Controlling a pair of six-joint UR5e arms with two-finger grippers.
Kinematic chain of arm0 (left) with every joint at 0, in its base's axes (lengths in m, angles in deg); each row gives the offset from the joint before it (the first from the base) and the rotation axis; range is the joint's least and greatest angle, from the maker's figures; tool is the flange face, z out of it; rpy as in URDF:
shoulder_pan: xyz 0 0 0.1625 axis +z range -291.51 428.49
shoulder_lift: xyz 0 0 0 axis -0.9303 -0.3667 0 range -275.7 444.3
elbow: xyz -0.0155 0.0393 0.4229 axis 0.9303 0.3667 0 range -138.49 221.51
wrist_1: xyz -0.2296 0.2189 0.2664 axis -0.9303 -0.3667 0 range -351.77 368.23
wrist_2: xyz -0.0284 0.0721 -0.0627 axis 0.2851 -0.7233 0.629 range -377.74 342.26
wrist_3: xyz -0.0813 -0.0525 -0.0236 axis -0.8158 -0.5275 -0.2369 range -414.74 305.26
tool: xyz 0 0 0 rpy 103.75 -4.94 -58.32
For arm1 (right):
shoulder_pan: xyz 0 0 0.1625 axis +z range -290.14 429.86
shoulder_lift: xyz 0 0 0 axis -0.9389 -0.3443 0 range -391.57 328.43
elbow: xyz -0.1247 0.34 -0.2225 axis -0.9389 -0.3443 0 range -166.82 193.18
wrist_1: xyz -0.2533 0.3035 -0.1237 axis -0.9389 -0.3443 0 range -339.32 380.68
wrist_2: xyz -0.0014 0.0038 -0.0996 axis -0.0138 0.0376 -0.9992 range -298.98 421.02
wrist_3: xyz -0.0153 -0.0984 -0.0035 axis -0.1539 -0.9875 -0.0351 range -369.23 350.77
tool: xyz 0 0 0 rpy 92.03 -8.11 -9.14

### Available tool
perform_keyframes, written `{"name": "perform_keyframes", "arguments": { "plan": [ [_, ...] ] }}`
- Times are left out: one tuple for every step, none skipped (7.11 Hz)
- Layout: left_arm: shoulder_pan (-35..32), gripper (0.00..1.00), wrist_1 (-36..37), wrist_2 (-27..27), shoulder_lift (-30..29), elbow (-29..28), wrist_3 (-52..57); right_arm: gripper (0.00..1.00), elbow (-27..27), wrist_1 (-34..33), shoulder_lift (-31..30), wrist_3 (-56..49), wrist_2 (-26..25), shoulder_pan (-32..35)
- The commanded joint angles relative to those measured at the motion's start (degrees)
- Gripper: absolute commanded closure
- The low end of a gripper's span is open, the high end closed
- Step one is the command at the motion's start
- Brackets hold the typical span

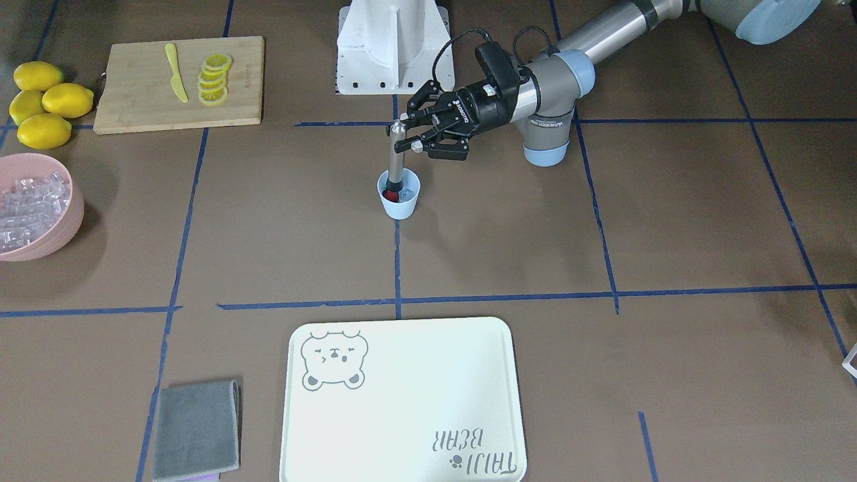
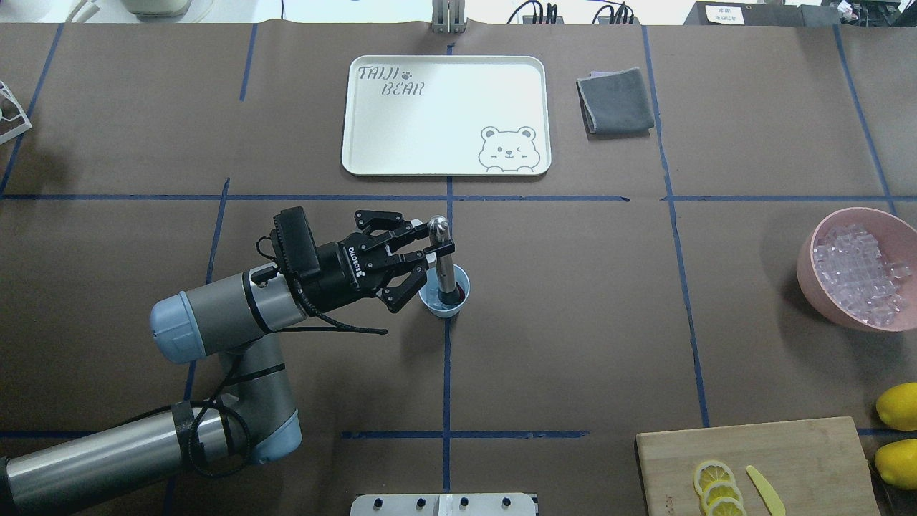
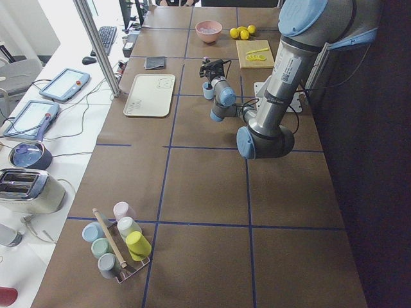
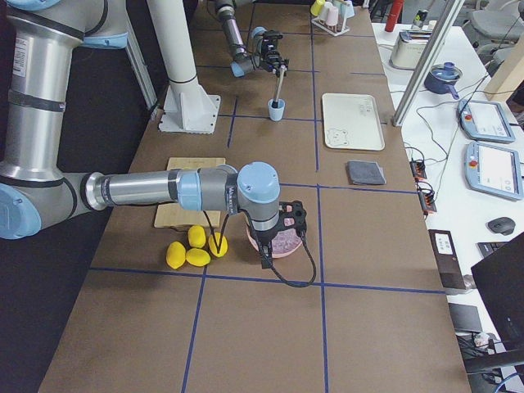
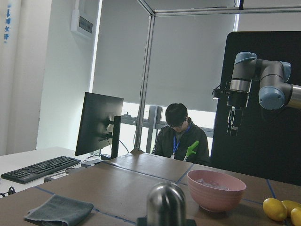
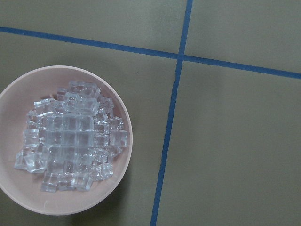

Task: Mash ice and strawberries in cup
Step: 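Lower the pestle into the cup and press down on the contents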

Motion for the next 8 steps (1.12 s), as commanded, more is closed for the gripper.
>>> {"name": "perform_keyframes", "arguments": {
  "plan": [
    [0.9, 0.95, -1.4, 0.0, 0.0, -1.5, 2.7, 0.01, -0.1, 0.0, 0.0, 0.1, 0.0, 0.0],
    [0.9, 0.95, -1.8, 0.0, 0.1, -1.9, 2.7, 0.01, 0.0, 0.0, 0.0, 0.2, 0.0, 0.0],
    [0.9, 0.95, -1.8, 0.0, 0.1, -1.9, 2.7, 0.01, 0.0, 0.1, 0.0, 0.2, 0.0, 0.0],
    [0.9, 0.95, -1.8, -0.1, 0.0, -1.9, 2.7, 0.01, 0.0, 0.0, 0.0, 0.2, 0.0, 0.0],
    [0.7, 0.95, -1.8, -0.6, 0.0, -1.7, 2.7, 0.01, 0.0, 0.0, 0.0, 0.3, 0.0, 0.0],
    [0.0, 0.96, -1.8, -0.6, 0.0, -1.3, 2.6, 0.01, 0.0, 0.1, 0.0, 0.3, 0.0, 0.0],
    [-1.2, 0.96, -1.6, -0.5, 0.0, -0.9, 2.2, 0.01, 0.0, 0.1, 0.0, 0.3, 0.0, 0.0],
    [-2.0, 0.96, -1.4, -0.4, 0.0, 0.1, 1.8, 0.01, 0.0, 0.1, 0.0, 0.3, 0.0, 0.0]
  ]
}}
